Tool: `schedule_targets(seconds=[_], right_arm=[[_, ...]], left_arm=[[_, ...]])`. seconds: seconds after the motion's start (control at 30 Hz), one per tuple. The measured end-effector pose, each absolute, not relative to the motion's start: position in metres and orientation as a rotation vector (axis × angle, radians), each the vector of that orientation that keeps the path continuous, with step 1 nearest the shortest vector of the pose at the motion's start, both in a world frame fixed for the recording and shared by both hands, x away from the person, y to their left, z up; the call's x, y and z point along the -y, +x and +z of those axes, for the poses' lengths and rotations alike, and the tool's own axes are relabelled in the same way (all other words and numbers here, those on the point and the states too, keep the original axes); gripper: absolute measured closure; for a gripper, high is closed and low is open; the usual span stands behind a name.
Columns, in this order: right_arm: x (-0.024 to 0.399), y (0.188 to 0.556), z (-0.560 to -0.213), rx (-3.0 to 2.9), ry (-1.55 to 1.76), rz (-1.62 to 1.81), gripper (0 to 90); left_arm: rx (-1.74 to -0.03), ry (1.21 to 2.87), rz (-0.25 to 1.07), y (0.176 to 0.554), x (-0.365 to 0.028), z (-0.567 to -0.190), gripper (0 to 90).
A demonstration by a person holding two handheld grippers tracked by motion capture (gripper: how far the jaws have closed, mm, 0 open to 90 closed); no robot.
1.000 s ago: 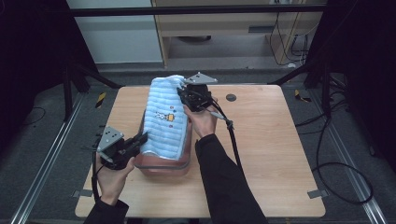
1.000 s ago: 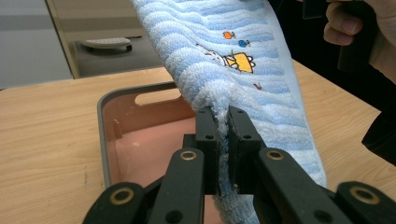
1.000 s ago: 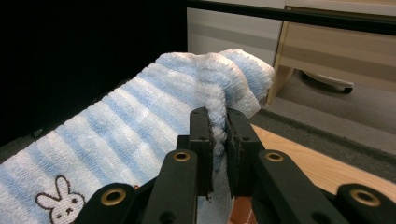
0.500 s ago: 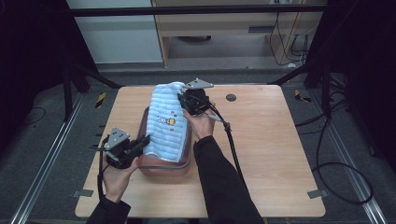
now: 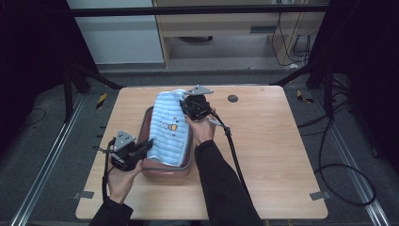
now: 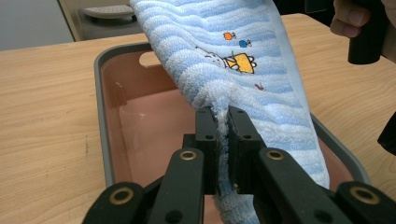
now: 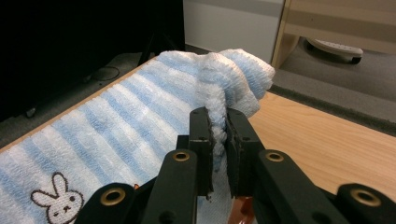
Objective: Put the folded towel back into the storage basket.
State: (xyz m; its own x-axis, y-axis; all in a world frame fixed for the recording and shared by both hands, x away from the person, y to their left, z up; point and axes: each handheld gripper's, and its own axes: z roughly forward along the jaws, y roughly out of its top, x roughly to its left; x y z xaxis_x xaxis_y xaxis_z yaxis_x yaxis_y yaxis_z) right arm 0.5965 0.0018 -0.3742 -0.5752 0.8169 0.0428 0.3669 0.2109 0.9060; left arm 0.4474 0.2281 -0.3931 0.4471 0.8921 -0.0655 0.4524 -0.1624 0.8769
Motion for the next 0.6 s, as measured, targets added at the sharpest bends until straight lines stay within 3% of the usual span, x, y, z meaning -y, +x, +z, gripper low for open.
schedule_targets(seconds=[0.6], right_arm=[[-0.006, 0.603, -0.408, -2.096, 1.135, 1.298, 82.3]], left_arm=[[-1.175, 1.854, 0.608, 0.45, -0.223, -0.412, 84.1]])
